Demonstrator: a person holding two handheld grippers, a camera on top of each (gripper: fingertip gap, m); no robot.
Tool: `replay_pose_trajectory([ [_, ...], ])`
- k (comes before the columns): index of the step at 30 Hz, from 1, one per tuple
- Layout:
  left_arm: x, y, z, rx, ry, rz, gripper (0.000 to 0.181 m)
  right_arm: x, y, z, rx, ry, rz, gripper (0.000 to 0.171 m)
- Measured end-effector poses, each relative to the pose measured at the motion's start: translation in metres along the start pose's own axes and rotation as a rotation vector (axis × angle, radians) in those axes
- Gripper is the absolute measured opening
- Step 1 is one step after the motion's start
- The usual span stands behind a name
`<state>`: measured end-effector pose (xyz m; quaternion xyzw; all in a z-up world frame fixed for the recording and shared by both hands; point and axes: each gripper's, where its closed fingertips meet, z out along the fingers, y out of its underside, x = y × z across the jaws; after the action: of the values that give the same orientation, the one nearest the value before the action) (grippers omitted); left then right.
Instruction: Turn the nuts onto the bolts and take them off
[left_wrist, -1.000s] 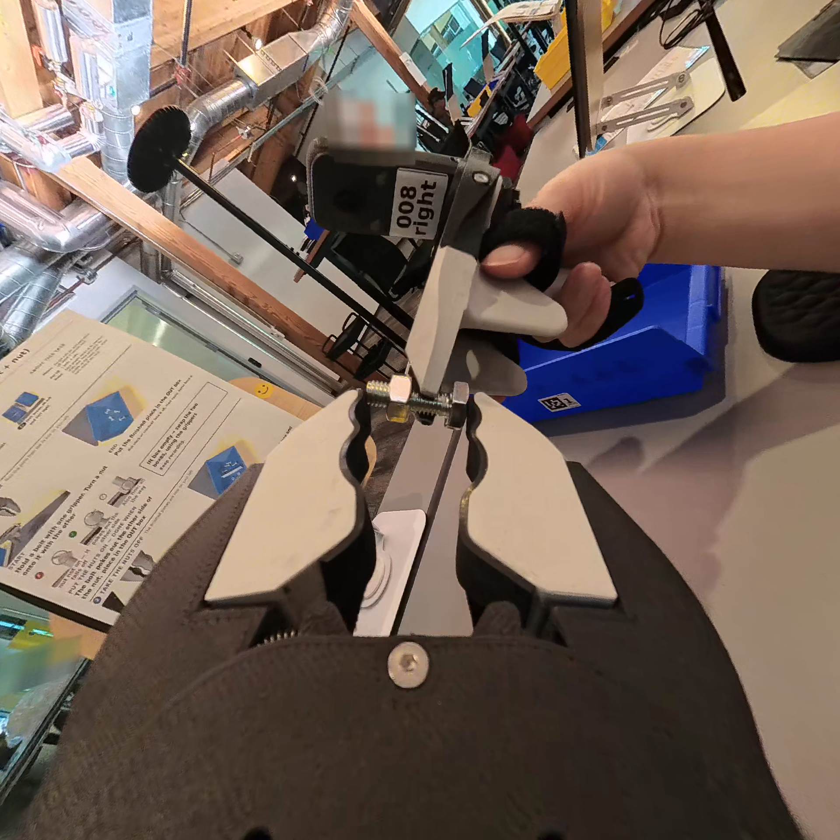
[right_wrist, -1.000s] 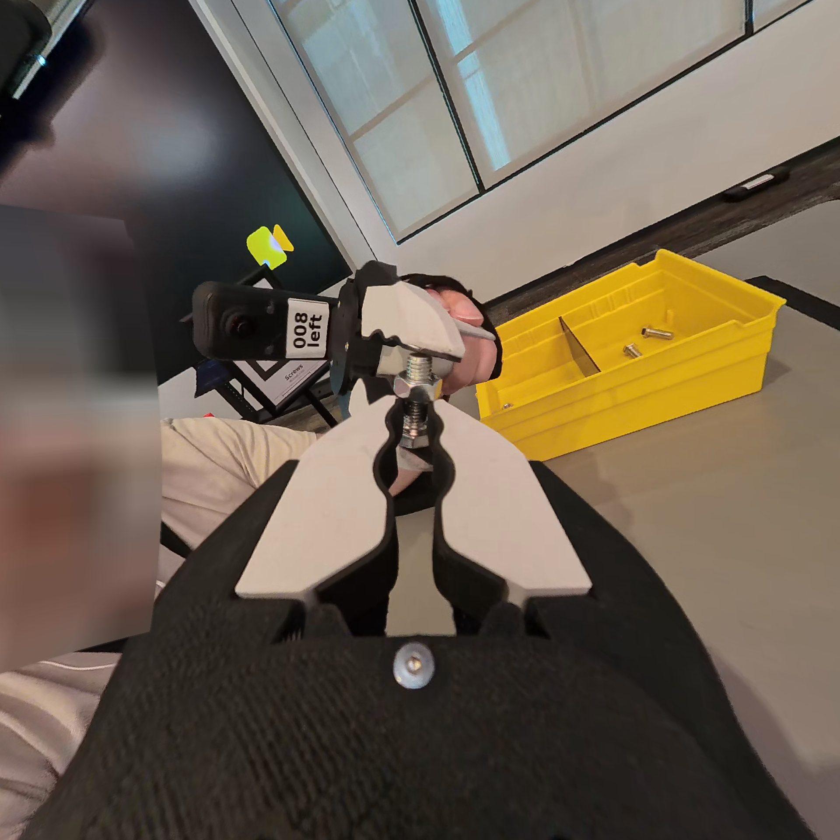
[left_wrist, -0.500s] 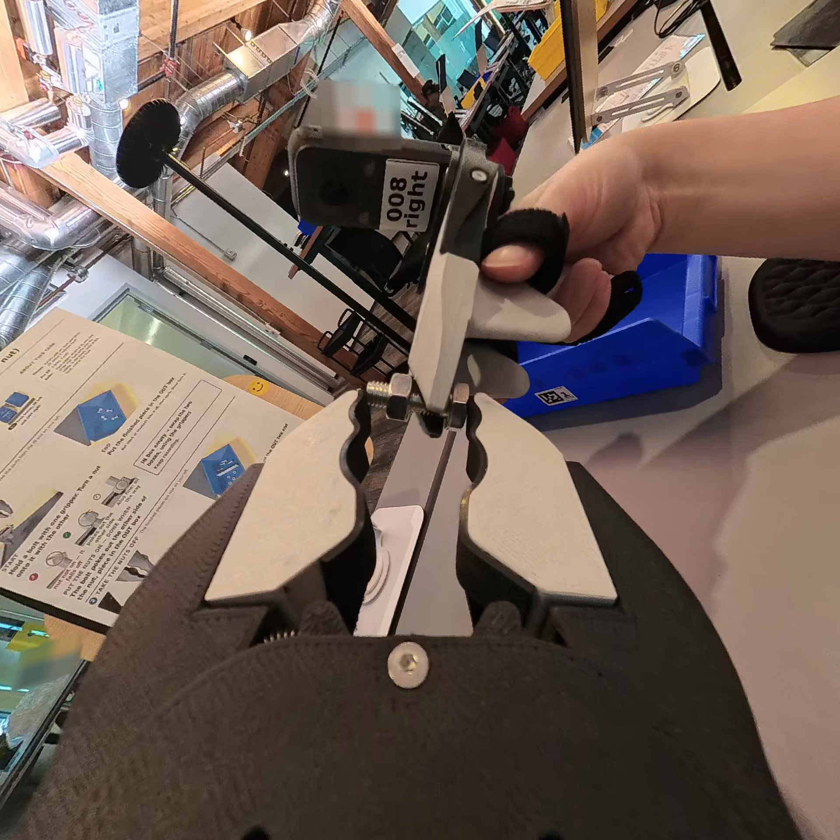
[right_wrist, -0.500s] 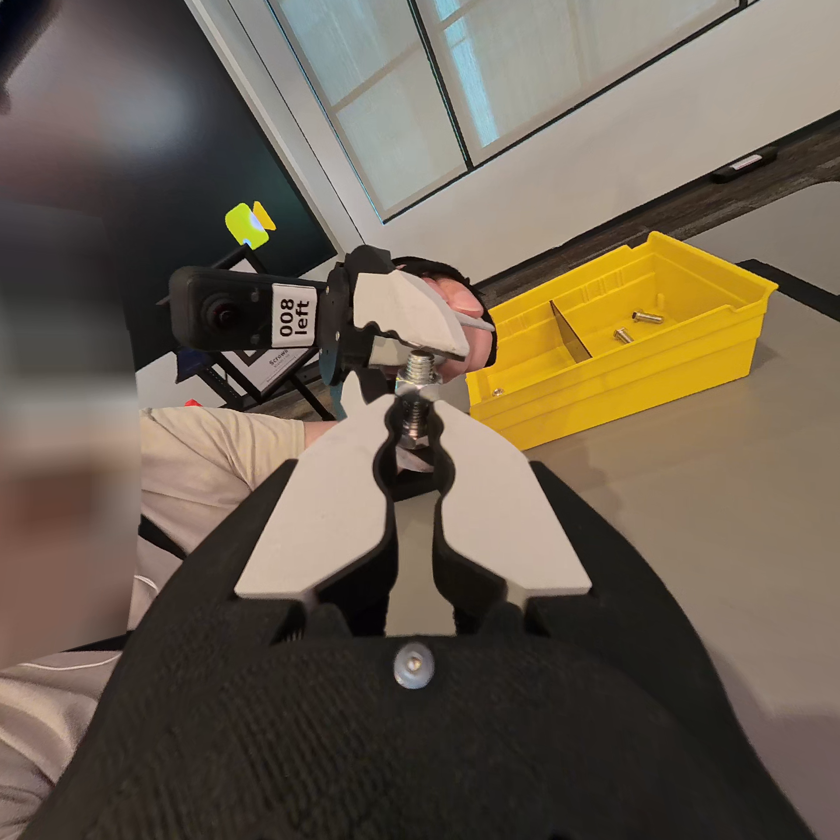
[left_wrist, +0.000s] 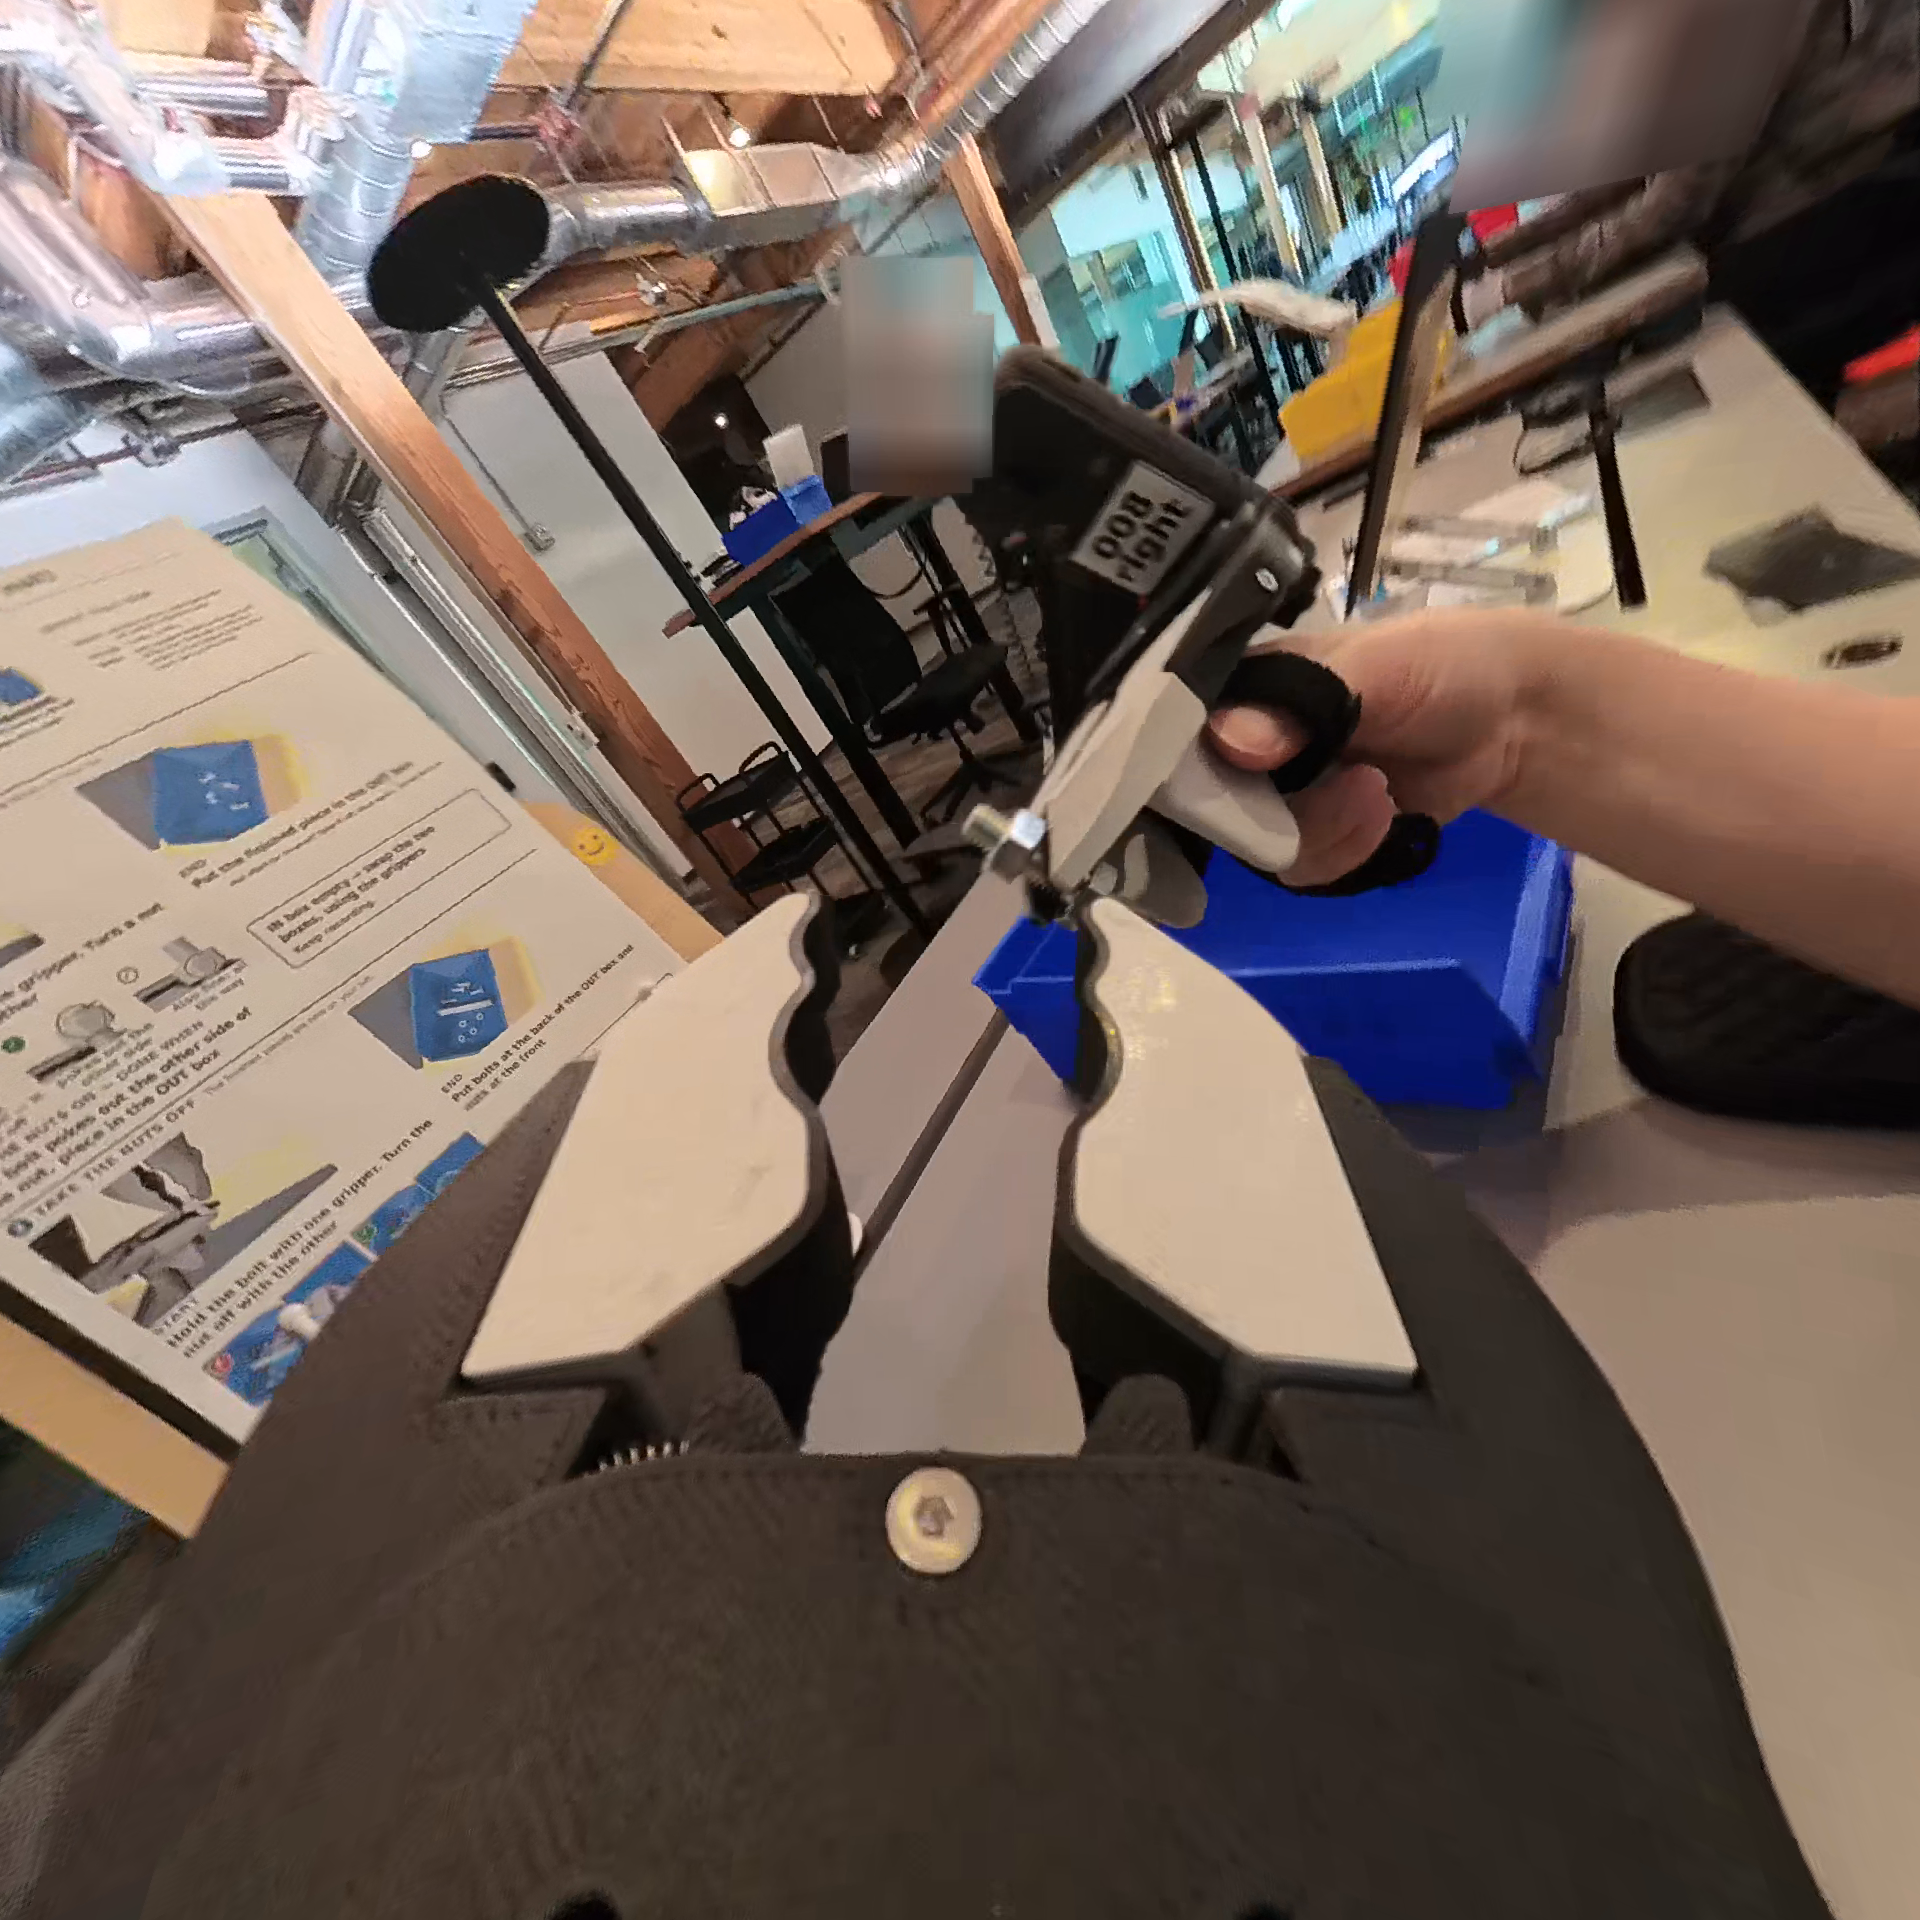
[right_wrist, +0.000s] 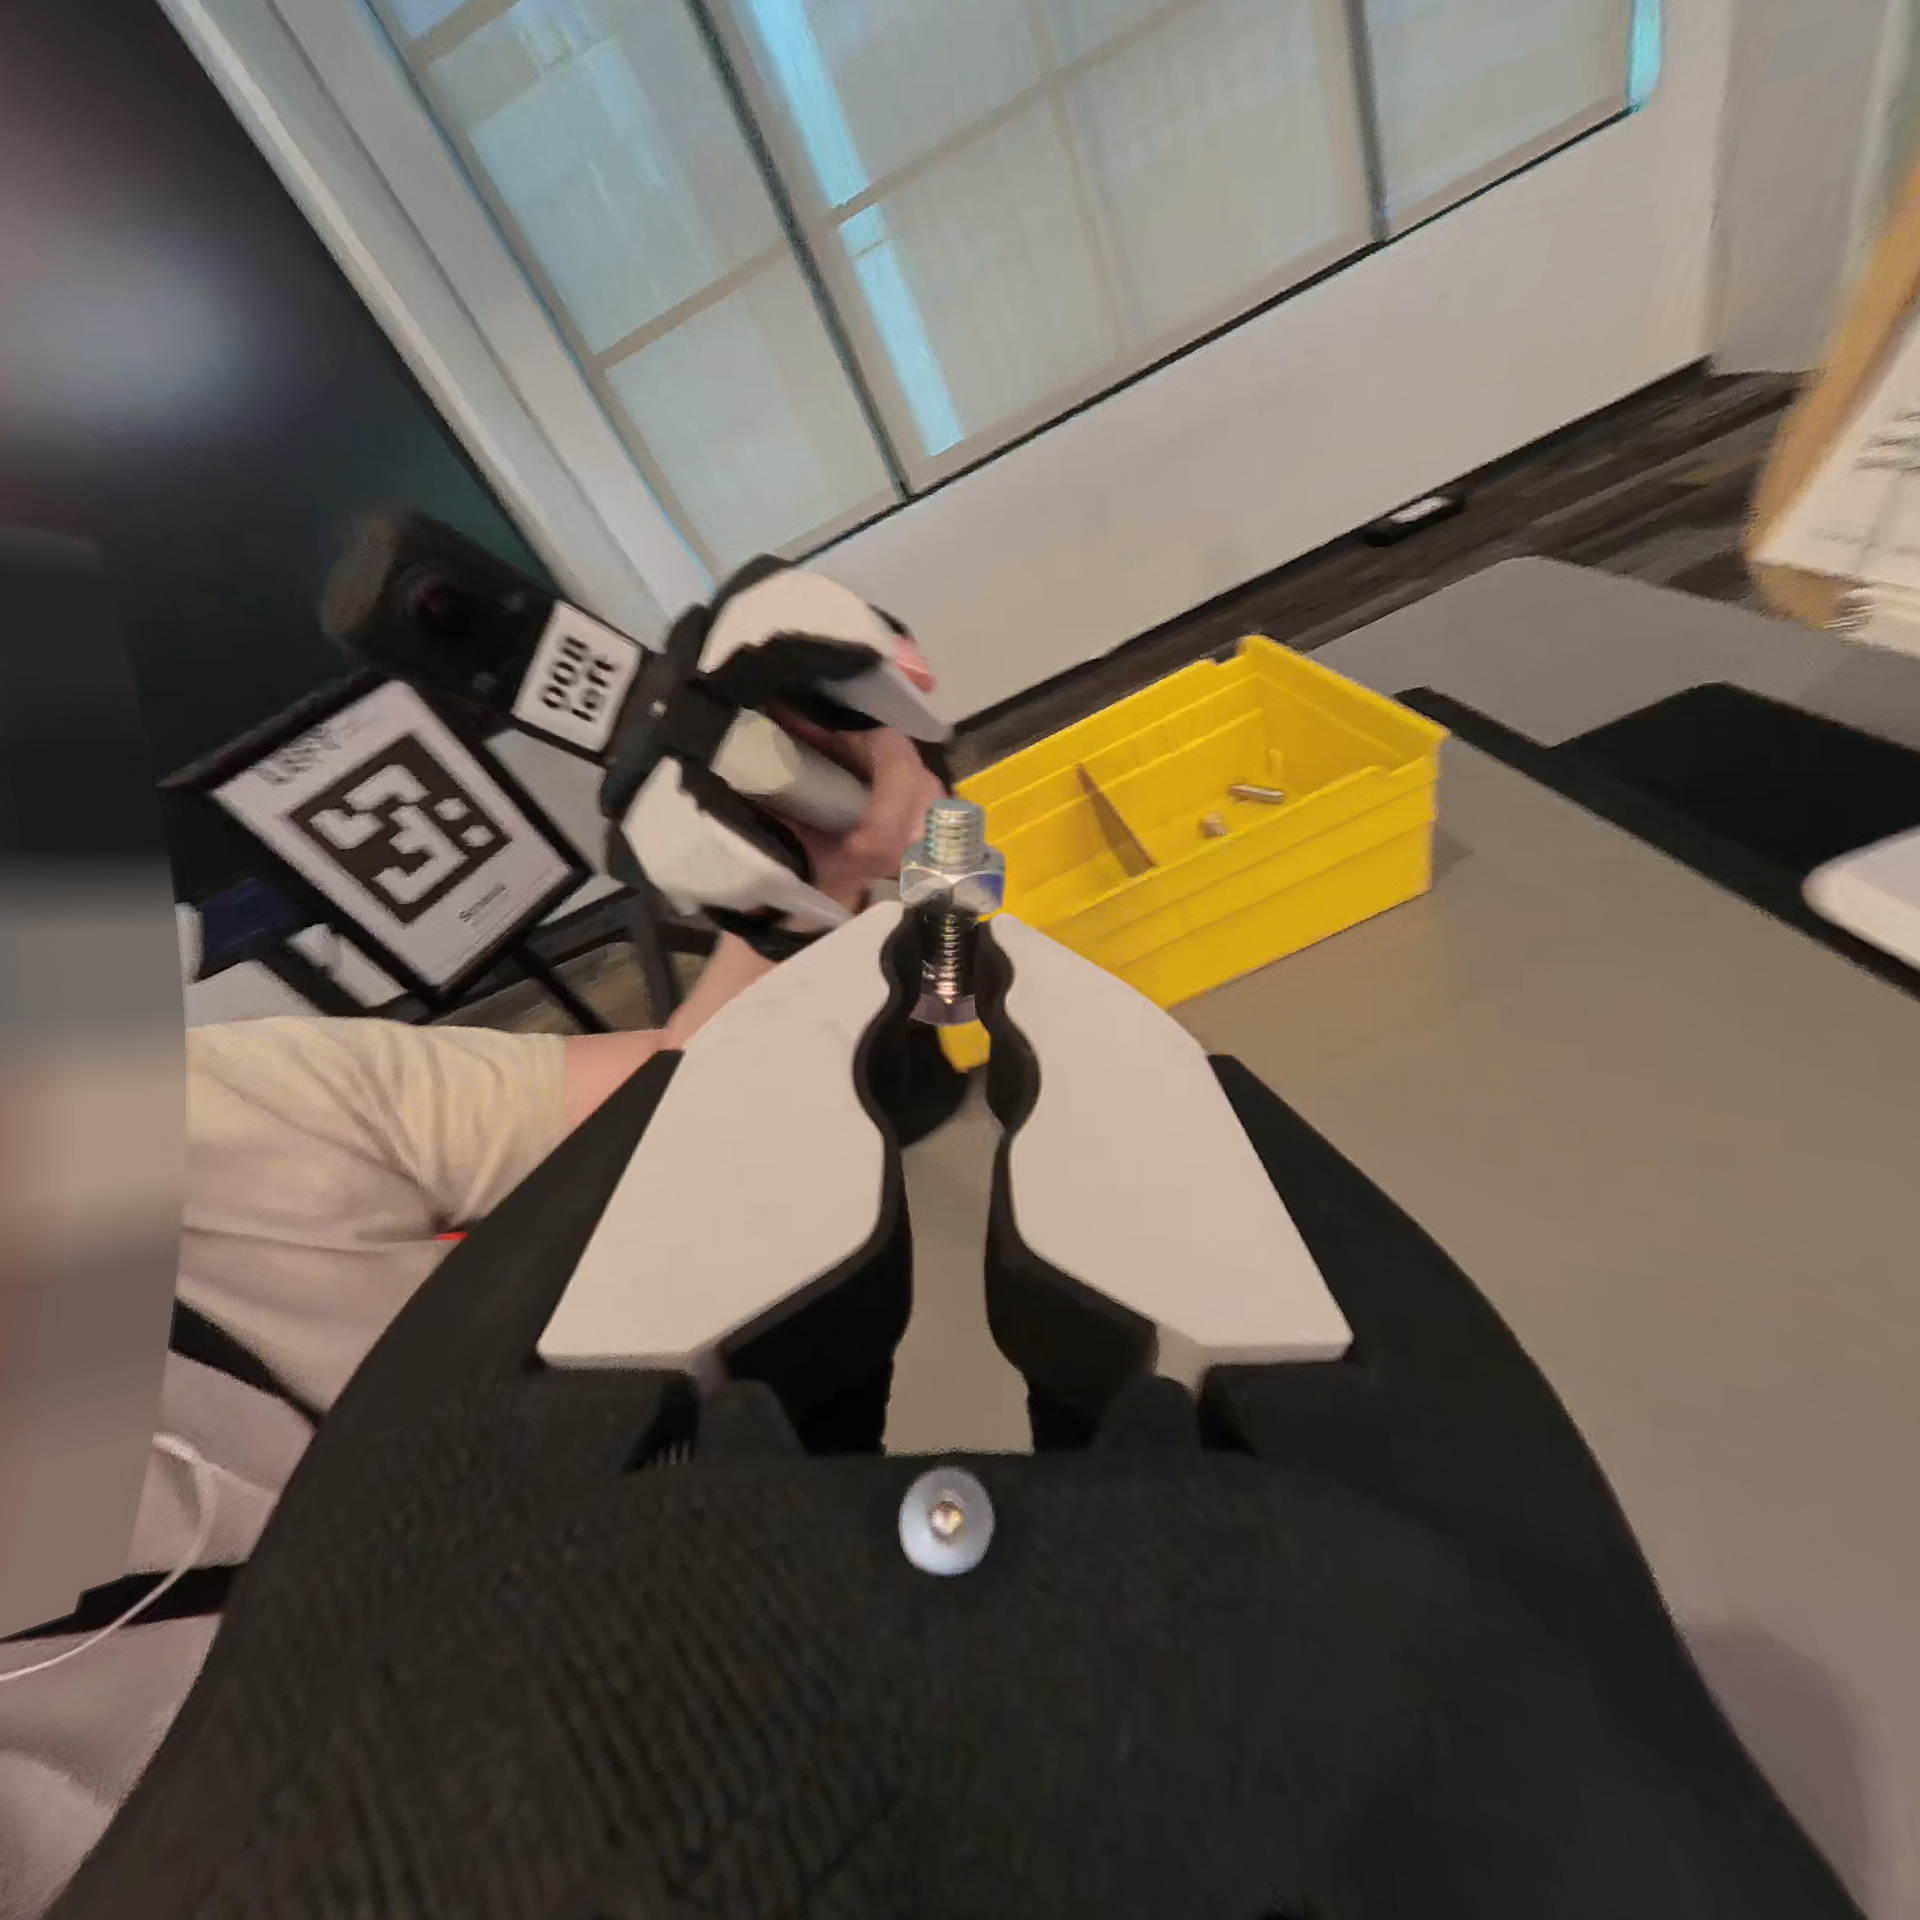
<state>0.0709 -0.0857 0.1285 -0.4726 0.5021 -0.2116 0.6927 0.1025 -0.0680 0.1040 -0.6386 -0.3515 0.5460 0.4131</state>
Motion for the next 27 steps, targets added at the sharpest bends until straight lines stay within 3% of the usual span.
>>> replay_pose_trajectory([
  [7,-0.041,-0.018,-0.033,0.108,-0.052,-0.227,0.036,0.057,-0.006,-0.087,-0.071,0.506,-0.130,0.010],
  [15,-0.069,-0.026,-0.065,0.165,-0.079,-0.330,0.030,0.132,0.055,-0.202,-0.411,1.002,-0.010,0.011],
  [20,-0.066,-0.034,-0.075,0.205,0.010,-0.413,0.030,0.177,0.115,-0.242,-0.554,1.097,0.267,0.012],
  [27,-0.060,-0.026,-0.068,0.160,0.062,-0.449,0.030,0.211,0.184,-0.276,-0.833,1.256,0.462,0.011],
])
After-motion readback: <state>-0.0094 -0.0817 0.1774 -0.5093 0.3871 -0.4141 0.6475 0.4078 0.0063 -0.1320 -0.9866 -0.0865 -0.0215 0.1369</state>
